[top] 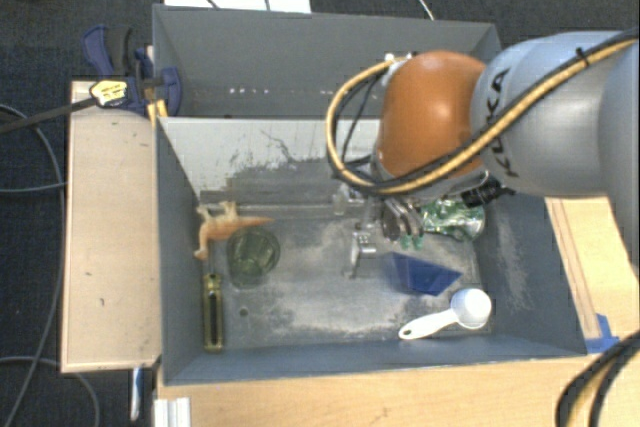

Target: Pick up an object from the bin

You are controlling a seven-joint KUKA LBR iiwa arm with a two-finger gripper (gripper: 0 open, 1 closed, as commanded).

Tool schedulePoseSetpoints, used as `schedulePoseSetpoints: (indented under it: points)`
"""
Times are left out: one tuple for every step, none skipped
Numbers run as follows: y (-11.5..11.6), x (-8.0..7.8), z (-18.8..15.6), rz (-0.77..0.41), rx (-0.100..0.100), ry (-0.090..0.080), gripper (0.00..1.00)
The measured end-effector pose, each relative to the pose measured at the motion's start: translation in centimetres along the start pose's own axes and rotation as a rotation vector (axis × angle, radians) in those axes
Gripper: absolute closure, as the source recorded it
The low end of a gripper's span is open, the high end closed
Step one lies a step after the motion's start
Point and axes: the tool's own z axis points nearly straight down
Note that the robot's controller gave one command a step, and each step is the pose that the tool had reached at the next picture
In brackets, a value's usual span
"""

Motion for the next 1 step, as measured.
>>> schedulePoseSetpoints:
  points:
    - [-0.06, -0.18, -0.47, 0.004, -0.001, -0.008, 0.00]
